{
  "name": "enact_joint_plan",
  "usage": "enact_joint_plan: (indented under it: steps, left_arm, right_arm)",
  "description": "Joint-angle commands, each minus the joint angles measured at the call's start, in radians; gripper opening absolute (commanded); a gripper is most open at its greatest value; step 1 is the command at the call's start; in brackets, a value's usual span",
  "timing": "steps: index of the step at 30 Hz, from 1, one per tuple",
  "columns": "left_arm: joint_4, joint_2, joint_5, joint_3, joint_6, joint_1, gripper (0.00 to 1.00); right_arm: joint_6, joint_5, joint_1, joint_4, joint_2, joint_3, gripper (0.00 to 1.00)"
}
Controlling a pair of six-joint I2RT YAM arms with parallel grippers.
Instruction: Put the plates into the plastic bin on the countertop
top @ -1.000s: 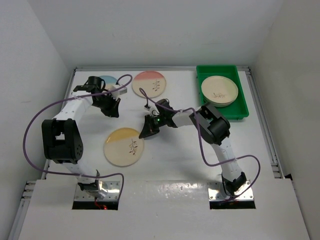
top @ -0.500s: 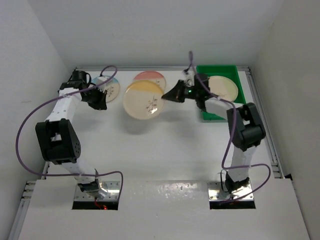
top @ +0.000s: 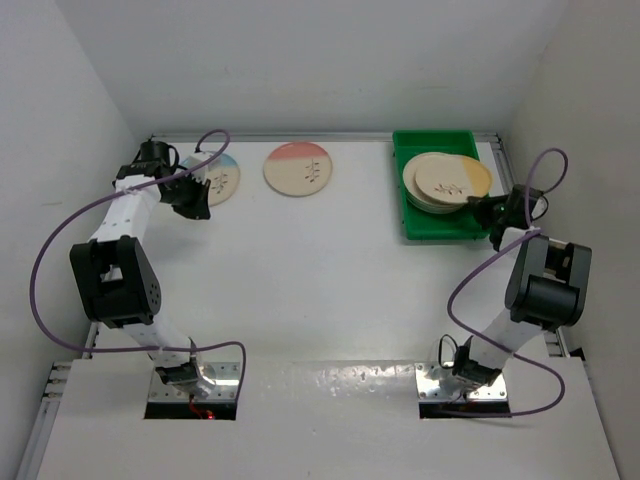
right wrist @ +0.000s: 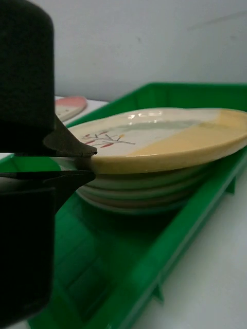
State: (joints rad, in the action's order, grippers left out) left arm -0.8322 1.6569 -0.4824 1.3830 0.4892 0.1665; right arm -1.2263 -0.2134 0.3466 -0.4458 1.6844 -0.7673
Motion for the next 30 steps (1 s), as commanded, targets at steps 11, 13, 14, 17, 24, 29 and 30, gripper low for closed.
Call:
enact_joint_plan:
  steps: [11,13,14,17,24,29,30]
  left_arm:
    - [0.013,0.029,-0.002,0.022,-0.012,0.01,0.11]
    - [0.013,0.04,-0.002,0.022,-0.012,0.01,0.14]
    - [0.013,0.04,-0.002,0.031,-0.021,0.01,0.14]
    - [0.013,0.05,-0.002,0.04,-0.021,0.01,0.2]
    - [0.024,0.102,0.054,0.096,-0.031,-0.091,0.39]
    - [0.09,0.245,0.083,0.278,-0.147,-0.251,0.47]
    - [0.09,0.326,0.084,0.369,-0.181,-0.268,0.47]
  right_arm:
    - [0.111,-0.012,-0.04,0.108,0.096,-0.199,0.01]
    - [0.172,0.028,-0.073,0.212,0.106,-0.245,0.08]
    - [0.183,0.038,-0.081,0.241,0.109,-0.257,0.17]
    - [0.221,0.095,-0.098,0.379,0.112,-0.293,0.3]
    - [0.408,0.499,-0.187,0.607,-0.032,-0.316,0.65]
    - [0.507,0.684,-0.31,0.645,-0.114,-0.296,0.69]
    - [0.514,0.663,-0.313,0.642,-0.126,-0.288,0.69]
